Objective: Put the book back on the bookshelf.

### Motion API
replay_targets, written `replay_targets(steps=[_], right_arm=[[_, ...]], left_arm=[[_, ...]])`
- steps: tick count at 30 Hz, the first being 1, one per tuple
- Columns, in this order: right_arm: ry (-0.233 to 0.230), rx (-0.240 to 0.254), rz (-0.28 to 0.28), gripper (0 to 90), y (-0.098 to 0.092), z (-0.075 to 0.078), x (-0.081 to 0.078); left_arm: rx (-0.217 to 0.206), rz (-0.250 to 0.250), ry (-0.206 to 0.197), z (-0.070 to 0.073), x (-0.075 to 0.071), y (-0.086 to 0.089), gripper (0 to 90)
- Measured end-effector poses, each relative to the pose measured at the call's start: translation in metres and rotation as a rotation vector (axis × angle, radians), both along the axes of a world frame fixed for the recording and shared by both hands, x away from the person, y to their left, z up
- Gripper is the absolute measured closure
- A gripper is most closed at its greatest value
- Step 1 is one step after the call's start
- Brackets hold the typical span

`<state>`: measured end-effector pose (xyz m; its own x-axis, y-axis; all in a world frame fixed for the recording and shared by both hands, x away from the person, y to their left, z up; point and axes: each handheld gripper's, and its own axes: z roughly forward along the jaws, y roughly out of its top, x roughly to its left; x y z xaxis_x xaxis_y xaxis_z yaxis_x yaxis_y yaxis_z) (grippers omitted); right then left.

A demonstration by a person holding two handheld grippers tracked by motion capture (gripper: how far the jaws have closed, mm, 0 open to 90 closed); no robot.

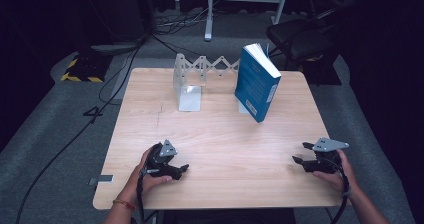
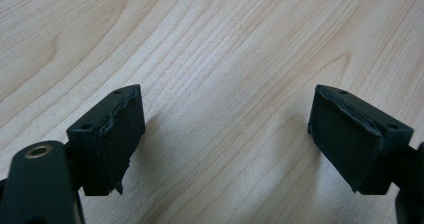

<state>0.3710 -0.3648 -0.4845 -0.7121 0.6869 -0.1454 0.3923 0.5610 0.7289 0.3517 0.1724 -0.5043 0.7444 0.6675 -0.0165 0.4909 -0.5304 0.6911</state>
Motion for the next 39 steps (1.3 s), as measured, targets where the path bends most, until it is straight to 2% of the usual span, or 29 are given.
replay_targets(steps=[3, 8, 13, 23, 39], right_arm=[[0.017, 0.001, -0.014, 30.0, -0.006, -0.006, -0.003], [0.045, 0.035, -0.041, 29.1, -0.021, -0.014, -0.008], [0.088, 0.117, -0.083, 26.5, -0.037, -0.019, -0.015], [0.086, 0.115, -0.099, 25.9, -0.041, -0.019, -0.019], [0.087, 0.113, -0.104, 24.5, -0.04, -0.02, -0.018]], left_arm=[[0.002, 0.002, -0.003, 0.0, 0.0, 0.0, 15.9], [-0.001, 0.003, 0.0, 0.0, 0.0, 0.0, 15.9], [0.0, 0.009, -0.003, 0.0, -0.001, 0.0, 15.9], [0.004, 0.018, -0.004, 0.0, -0.002, 0.0, 15.9], [0.002, 0.005, -0.001, 0.0, 0.0, 0.0, 15.5]])
